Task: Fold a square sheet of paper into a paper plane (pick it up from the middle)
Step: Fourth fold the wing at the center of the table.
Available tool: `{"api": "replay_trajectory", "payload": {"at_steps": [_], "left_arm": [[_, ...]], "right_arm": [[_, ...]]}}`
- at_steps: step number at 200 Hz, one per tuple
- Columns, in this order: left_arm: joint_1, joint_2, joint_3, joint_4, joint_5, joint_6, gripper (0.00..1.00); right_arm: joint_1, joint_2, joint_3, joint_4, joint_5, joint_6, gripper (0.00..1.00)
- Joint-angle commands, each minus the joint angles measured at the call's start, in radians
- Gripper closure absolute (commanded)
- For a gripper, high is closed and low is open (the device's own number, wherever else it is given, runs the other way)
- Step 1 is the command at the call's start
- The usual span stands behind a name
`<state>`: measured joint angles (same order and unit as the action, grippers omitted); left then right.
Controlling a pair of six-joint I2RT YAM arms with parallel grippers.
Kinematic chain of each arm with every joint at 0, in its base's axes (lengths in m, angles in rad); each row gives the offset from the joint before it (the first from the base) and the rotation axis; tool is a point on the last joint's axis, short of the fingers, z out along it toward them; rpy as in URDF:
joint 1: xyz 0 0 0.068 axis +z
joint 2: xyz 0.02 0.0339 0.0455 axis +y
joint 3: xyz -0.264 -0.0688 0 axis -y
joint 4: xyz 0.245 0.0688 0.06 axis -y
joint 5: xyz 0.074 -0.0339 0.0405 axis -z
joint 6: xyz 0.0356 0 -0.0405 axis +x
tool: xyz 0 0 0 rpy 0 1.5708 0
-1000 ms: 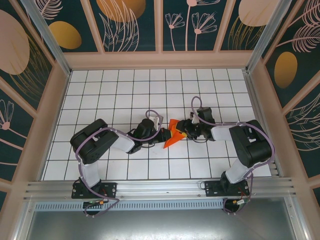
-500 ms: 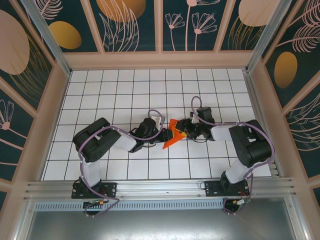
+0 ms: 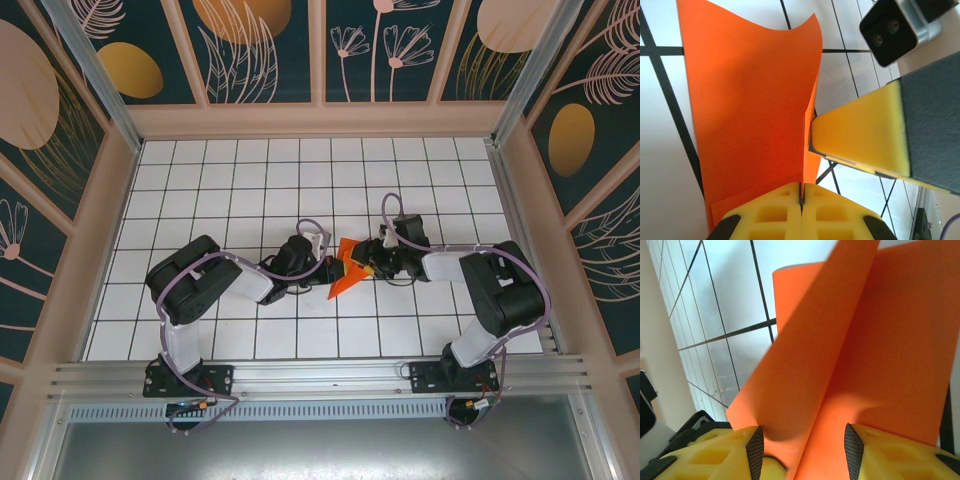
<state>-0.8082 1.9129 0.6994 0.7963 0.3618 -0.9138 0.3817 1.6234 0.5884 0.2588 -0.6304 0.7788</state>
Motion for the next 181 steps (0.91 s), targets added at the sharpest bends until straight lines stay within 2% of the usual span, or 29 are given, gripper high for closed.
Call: {"api": "replay_trajectory", "payload": {"at_steps": [1, 67, 135, 181], "left_arm": [[0.011, 0.011, -0.014, 0.077, 0.028, -0.047, 0.96], [0.01, 0.033, -0.001, 0.075, 0.055, -0.06, 0.92], [0.013, 0.03, 0.017, 0.033, 0.072, -0.035, 0.82], [0.02, -0.078, -0.021, -0.046, 0.026, -0.003, 0.7]], "right_arm": [[0.012, -0.019, 0.028, -0.033, -0.011, -0.032, 0.51], [0.017, 0.027, 0.062, -0.068, 0.012, -0.033, 0.51], [0.017, 0.045, 0.068, -0.134, 0.071, -0.041, 0.51], [0.018, 0.058, 0.082, -0.204, 0.131, -0.048, 0.5]]}}
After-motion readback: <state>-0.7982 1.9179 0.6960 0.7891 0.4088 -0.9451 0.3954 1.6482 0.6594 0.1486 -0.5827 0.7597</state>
